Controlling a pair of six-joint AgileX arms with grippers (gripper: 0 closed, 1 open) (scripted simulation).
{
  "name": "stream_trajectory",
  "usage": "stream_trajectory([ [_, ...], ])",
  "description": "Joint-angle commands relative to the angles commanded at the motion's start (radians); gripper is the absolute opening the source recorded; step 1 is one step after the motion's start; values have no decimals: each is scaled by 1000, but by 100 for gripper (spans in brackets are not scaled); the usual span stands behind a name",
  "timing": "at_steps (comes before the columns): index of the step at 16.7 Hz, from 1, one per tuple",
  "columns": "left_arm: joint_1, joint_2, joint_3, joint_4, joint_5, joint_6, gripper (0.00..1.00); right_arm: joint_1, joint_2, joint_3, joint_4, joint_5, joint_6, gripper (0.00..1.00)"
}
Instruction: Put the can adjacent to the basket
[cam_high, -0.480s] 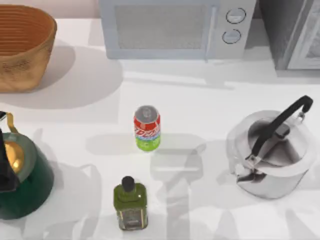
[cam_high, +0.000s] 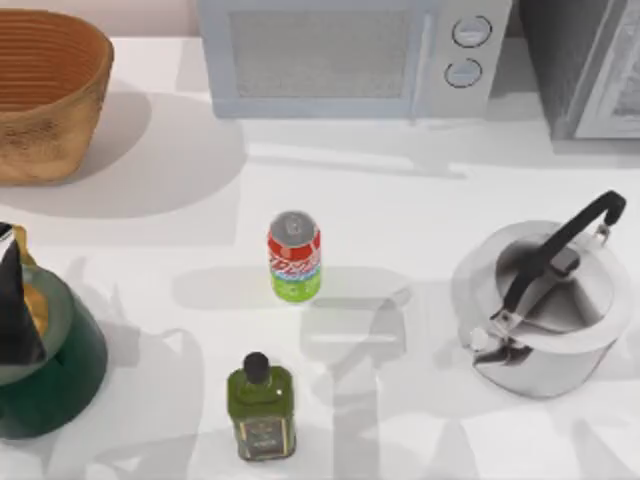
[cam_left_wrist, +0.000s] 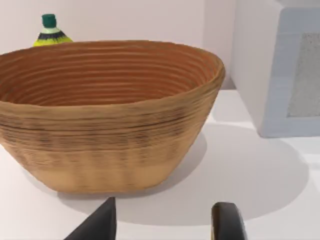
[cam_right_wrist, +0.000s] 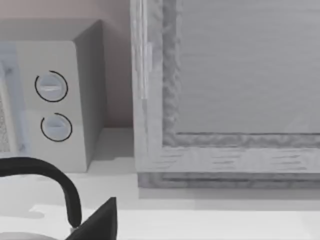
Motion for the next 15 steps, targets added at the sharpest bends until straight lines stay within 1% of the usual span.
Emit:
stream_trajectory([
  [5, -104, 391, 355, -238, -1, 35, 100, 0, 0, 0, 0, 0, 0, 100],
  [15, -355, 1327, 1208, -816, -2, 122, 100, 0, 0, 0, 0, 0, 0, 100],
])
